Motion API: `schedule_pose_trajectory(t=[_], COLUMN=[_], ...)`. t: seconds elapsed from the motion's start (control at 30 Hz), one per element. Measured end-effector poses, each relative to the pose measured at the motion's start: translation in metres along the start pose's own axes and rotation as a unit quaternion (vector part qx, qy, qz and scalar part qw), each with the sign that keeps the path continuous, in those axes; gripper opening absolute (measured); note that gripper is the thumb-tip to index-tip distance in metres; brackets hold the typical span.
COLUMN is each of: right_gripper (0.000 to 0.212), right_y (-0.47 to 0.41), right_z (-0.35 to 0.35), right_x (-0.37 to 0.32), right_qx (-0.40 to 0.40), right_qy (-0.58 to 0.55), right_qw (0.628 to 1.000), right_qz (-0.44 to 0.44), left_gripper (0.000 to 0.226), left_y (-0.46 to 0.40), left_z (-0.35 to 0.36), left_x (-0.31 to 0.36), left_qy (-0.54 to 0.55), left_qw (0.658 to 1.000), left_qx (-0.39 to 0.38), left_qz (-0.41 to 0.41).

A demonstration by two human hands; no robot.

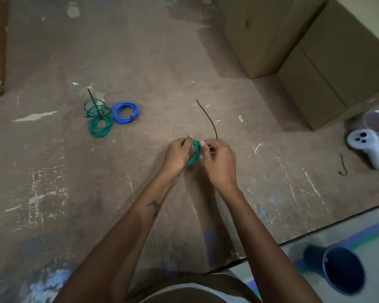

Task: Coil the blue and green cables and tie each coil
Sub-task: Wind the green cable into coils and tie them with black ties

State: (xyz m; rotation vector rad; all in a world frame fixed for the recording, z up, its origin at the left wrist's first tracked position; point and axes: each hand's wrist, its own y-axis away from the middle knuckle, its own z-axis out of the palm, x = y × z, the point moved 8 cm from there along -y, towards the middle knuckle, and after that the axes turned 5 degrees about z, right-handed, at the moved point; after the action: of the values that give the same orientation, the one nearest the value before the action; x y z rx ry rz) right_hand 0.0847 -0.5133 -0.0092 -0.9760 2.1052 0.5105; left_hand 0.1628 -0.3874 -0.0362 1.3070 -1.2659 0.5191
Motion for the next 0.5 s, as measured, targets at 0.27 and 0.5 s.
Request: schedule_pose_trajectory(t=[0.27, 0.5], right_gripper=[0.031, 0.021], right_y=[-0.015, -0.025], right_z=[0.004, 0.002], right_x=[0.026, 0.019], right_qx=[0.051, 0.012], right_qy=[0.116, 0.097], right_qw=[0.988, 0.989], right_qz=[0.085, 0.109], left_gripper=[0.048, 0.055], left_y=[-0.006, 0.000], left_z=[-0.010, -0.024], left_x=[0.001, 0.001], left_qy=[-0.035, -0.077], left_qw=[0.998, 0.993], left_qx=[0.027, 0.056], left_qz=[0.046, 0.076])
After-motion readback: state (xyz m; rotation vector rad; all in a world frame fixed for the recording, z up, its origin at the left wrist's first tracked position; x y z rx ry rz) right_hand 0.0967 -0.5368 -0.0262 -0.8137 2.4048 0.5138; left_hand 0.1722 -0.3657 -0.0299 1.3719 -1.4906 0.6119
